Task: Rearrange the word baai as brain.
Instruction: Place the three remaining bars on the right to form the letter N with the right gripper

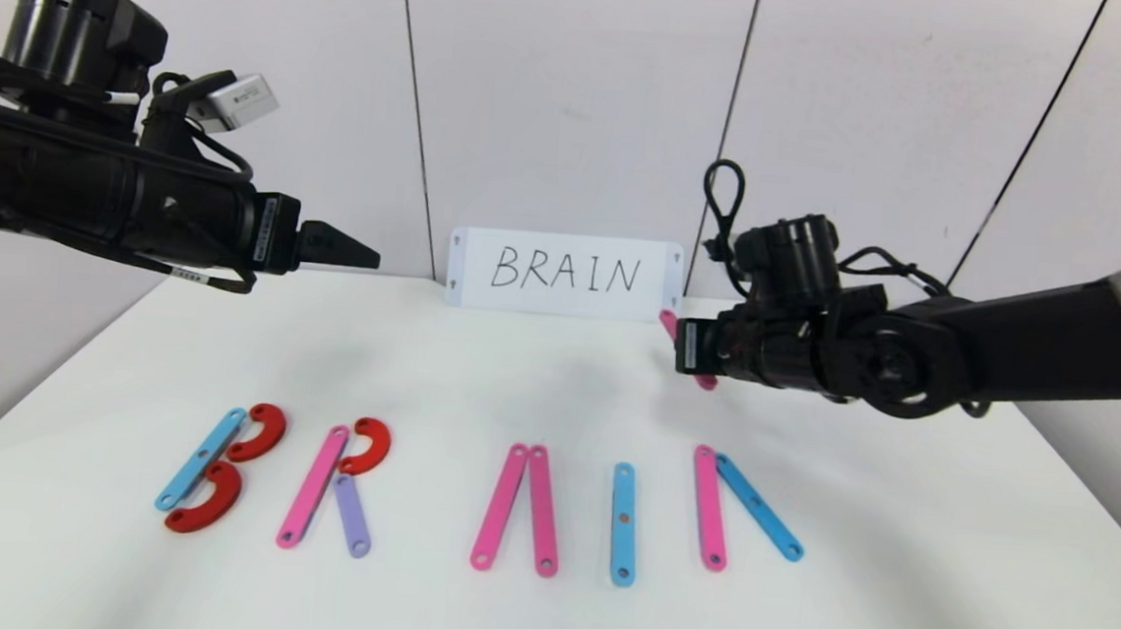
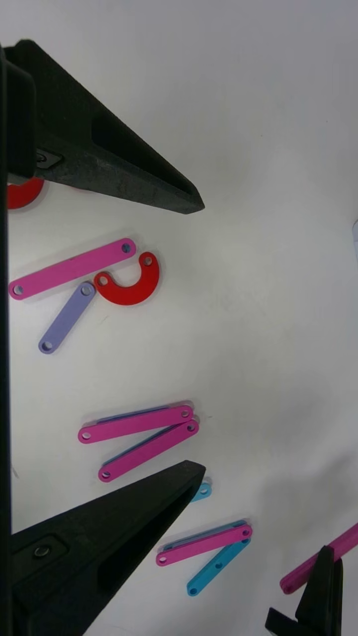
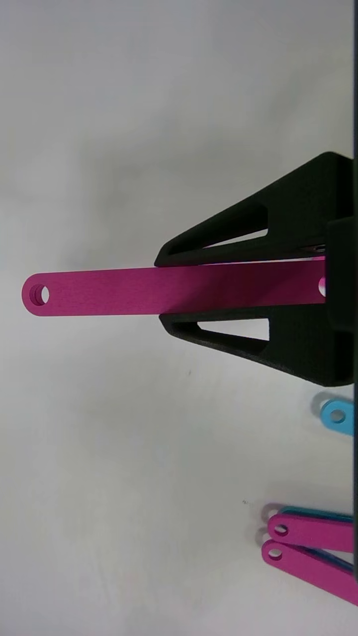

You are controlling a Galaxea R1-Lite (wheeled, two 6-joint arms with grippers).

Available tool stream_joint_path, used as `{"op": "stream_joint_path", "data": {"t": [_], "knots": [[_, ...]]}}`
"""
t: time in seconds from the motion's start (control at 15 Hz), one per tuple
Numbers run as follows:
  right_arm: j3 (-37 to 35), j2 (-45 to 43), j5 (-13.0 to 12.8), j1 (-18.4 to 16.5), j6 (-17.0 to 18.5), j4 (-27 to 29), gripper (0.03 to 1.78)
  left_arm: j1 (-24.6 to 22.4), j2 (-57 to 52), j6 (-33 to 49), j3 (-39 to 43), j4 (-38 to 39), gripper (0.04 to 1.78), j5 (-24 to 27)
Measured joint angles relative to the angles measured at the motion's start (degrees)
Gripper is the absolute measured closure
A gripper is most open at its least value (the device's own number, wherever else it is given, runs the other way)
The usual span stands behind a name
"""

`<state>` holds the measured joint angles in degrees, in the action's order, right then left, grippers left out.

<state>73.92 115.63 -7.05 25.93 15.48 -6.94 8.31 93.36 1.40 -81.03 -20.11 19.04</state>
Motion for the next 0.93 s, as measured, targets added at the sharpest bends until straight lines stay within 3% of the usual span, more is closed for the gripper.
{"op": "stream_joint_path", "data": {"t": [0.13,0.27,0.93], "knots": [[-5.3,-3.2,-3.3,-1.0,1.6,-0.1,1.54,0.0,-0.1,0.0,0.1,0.0,0.08,0.0],[-10.2,-5.4,-4.9,-1.9,2.9,-0.4,1.54,0.2,-0.2,0.0,0.1,0.0,0.08,0.0],[-32.7,-10.1,-4.9,-4.7,3.9,-15.1,1.54,0.7,-0.7,0.0,0.4,0.0,0.08,0.0]]}}
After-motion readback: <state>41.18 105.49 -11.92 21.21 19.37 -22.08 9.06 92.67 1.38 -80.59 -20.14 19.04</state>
